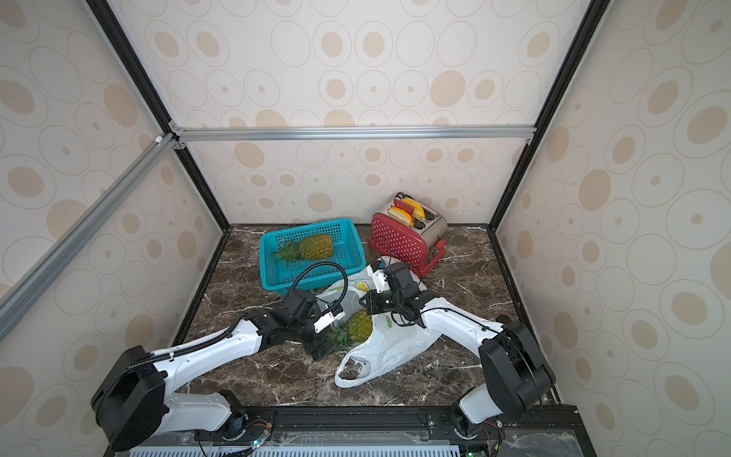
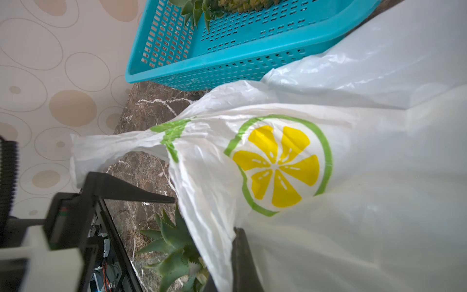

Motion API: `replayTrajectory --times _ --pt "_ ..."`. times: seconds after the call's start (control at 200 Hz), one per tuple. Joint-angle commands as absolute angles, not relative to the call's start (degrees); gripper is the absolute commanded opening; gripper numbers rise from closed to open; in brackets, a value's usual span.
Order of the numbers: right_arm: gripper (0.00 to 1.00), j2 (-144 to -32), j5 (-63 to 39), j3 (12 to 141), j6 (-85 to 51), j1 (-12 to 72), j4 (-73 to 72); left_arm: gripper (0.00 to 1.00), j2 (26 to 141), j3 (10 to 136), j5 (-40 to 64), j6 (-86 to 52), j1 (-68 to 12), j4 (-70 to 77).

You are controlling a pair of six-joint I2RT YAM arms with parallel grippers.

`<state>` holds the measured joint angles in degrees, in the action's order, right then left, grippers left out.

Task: Place the pineapple into a plastic bag & tie a knot
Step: Adjust the pineapple in the plastic bag.

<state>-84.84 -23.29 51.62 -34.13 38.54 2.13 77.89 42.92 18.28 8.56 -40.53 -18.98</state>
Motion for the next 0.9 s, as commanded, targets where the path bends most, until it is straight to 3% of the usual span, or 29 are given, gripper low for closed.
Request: replayTrajectory --times 0.0,0.105,0.25,0.381,0.626,0.891 --pt "0.00 -83.86 -24.36 53.09 -34.75 38.48 1.50 0.99 82.17 44.49 18.93 8.13 -40.79 -16.29" --pt "0.00 -83.67 -24.17 53.00 -34.83 38.49 1.41 0.79 85.38 45.53 18.27 7.82 -40.86 -16.39" --pt "0.00 -83.58 -24.16 53.00 -34.78 38.49 1.51 0.30 83.77 44.05 18.55 7.52 -40.87 -14.02" --pt "0.00 -83.65 -24.26 53.09 -34.81 38.50 1.58 0.00 80.49 42.90 18.89 7.48 -40.96 -13.48" --pt "0.00 -83.49 -23.41 54.18 -36.22 38.49 2.67 0.00 72.03 43.58 20.09 5.01 -41.35 -14.08" --pt "0.00 -82.99 -20.27 55.29 -34.80 38.43 7.49 0.00 70.23 48.49 16.35 5.07 -41.25 -24.91"
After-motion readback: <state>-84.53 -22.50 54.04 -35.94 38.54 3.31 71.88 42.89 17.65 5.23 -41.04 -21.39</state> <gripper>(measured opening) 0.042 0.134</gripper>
